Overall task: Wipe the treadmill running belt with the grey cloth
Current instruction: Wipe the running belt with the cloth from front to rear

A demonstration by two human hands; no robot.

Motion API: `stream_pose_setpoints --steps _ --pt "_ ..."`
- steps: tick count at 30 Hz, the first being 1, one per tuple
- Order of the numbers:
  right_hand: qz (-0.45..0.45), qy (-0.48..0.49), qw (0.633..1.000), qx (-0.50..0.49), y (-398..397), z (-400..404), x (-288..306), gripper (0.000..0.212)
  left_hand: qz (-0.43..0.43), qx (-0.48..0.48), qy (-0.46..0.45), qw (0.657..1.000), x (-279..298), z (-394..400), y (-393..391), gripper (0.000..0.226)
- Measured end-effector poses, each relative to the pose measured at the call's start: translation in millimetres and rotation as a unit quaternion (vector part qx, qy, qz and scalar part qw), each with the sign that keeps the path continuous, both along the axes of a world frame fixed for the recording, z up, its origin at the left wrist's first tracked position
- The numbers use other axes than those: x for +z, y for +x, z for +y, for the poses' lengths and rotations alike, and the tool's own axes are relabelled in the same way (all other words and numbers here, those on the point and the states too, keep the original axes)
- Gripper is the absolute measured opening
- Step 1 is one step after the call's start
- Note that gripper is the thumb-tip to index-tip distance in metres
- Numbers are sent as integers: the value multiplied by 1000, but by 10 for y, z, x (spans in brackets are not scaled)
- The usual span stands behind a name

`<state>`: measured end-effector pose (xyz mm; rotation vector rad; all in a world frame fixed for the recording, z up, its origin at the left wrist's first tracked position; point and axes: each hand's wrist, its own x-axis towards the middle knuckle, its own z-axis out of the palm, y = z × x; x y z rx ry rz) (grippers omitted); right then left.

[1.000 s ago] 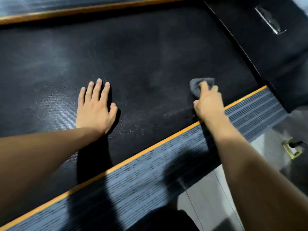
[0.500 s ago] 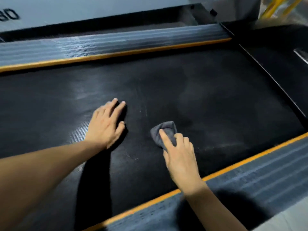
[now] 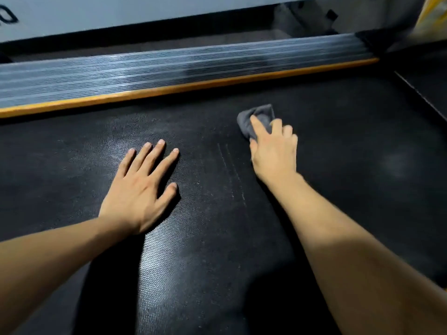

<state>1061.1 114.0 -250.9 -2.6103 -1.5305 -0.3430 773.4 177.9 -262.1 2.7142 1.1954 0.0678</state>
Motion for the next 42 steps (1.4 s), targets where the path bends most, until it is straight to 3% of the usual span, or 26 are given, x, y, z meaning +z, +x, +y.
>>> stream_pose_setpoints --steps 5,7,9,12,14,16,20,24,26,31,34,36,39,42 --pt "156 7 988 14 326 672 10 51 6 -5 2 1000 -39 23 4 69" --pt "169 41 985 -6 242 811 -48 49 13 -6 3 1000 -54 38 -1 69" --pt "177 59 980 70 -117 891 -66 46 17 -7 2 1000 -53 36 -7 70" --pt "223 29 940 256 -799 987 -63 51 17 -6 1 1000 -32 31 3 71" --pt "227 8 927 299 -988 1022 -29 55 17 -7 -4 1000 -11 32 16 71" --pt "206 11 938 277 -825 1050 -23 53 7 -4 -6 1000 6 33 31 70" --pt "140 56 984 95 40 960 -24 48 -4 -4 -5 1000 14 15 33 69" --pt "150 66 986 -22 646 721 -41 52 -6 -8 0 1000 -7 26 30 69" --pt "154 87 984 -12 468 712 -28 50 -6 -8 -1 1000 -9 34 18 69" --pt "183 92 962 180 -804 721 -60 50 -26 -5 -4 1000 -6 40 0 71" --pt "220 58 954 194 -1028 658 -56 56 -64 17 -16 998 -13 49 2 74" --pt "193 56 965 168 -690 553 -74 58 -68 44 -9 997 -17 32 23 76" --pt "157 74 984 36 9 235 -76 59 -57 81 9 995 -23 13 38 76" --pt "182 87 979 -42 342 -73 -7 53 -50 82 11 995 -35 8 41 74"
